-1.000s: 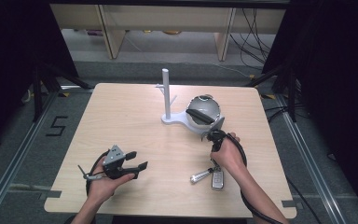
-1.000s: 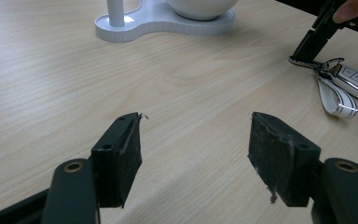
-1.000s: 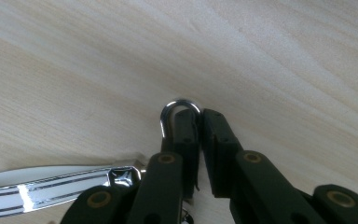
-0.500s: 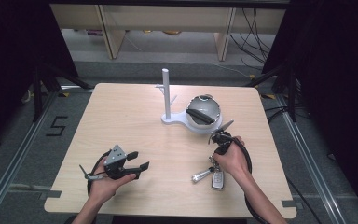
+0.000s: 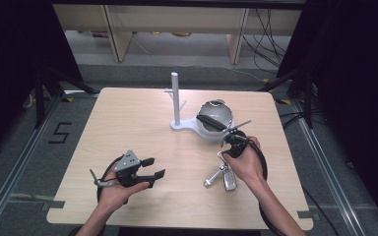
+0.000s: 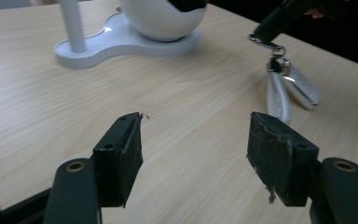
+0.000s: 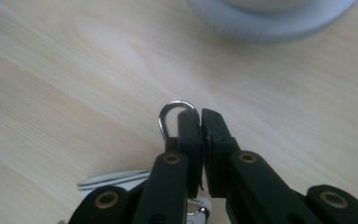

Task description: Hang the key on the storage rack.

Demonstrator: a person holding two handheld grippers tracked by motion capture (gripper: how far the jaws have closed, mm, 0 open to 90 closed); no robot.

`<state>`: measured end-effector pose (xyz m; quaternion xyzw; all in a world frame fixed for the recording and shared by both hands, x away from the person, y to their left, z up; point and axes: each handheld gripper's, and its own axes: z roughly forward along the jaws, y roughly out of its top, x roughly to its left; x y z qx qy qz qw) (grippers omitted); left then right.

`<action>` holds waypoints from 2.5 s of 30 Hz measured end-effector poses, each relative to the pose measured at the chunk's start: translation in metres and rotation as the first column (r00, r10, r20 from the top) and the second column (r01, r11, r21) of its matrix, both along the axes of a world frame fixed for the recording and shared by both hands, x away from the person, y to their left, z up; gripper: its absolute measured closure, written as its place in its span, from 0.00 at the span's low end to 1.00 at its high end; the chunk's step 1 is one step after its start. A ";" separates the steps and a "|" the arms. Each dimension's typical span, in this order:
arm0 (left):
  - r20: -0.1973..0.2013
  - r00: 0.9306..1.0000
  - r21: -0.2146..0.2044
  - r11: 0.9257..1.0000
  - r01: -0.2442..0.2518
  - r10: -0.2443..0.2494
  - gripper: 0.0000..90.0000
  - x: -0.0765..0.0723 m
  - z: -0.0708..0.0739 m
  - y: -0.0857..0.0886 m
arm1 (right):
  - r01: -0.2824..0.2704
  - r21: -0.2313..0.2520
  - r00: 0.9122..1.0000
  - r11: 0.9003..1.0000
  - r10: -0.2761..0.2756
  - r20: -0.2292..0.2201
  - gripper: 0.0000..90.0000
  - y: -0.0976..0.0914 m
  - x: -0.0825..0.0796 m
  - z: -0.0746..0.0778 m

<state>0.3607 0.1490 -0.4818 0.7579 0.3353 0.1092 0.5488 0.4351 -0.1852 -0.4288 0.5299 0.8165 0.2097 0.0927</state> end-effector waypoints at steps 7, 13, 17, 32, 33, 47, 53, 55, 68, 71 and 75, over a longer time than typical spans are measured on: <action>-0.004 0.993 -0.044 0.992 0.116 -0.116 0.44 0.011 0.019 -0.035 | -0.059 0.070 0.989 0.996 0.049 0.142 0.98 0.008 -0.009 0.024; -0.007 0.985 -0.063 0.984 0.169 -0.170 0.52 0.028 0.035 -0.064 | -0.072 0.112 0.979 0.991 0.049 0.200 0.98 0.020 -0.013 0.040; -0.024 0.984 -0.084 0.981 0.176 -0.178 0.56 0.040 0.041 -0.077 | -0.116 0.125 0.963 0.985 0.080 0.257 0.98 0.025 -0.012 0.048; -0.110 0.980 -0.201 0.969 0.142 -0.167 0.66 0.059 0.042 -0.096 | -0.151 0.169 0.953 0.974 0.099 0.285 0.98 0.043 -0.017 0.063; -0.114 0.979 -0.206 0.968 0.145 -0.171 0.66 0.060 0.042 -0.095 | -0.141 0.179 0.954 0.974 0.085 0.286 0.98 0.045 -0.019 0.063; -0.148 0.972 -0.262 0.955 0.138 -0.181 0.79 0.066 0.040 -0.097 | -0.194 0.177 0.940 0.965 0.131 0.315 0.98 0.047 -0.019 0.062; -0.142 0.972 -0.275 0.951 0.143 -0.188 0.89 0.066 0.041 -0.095 | -0.194 0.193 0.939 0.962 0.125 0.321 0.98 0.048 -0.020 0.063; -0.144 0.972 -0.272 0.952 0.143 -0.187 0.90 0.065 0.041 -0.095 | -0.193 0.196 0.940 0.961 0.125 0.316 0.98 0.048 -0.021 0.063; -0.139 0.972 -0.254 0.956 0.149 -0.188 0.93 0.065 0.048 -0.089 | -0.217 0.231 0.927 0.949 0.127 0.352 0.98 0.048 -0.024 0.066; -0.130 0.976 -0.241 0.961 0.138 -0.173 0.93 0.064 0.050 -0.088 | -0.244 0.209 0.913 0.947 0.151 0.380 0.97 0.047 -0.023 0.067; -0.103 0.986 -0.191 0.975 0.111 -0.132 0.96 0.063 0.050 -0.085 | -0.252 0.212 0.905 0.944 0.153 0.398 0.96 0.047 -0.022 0.066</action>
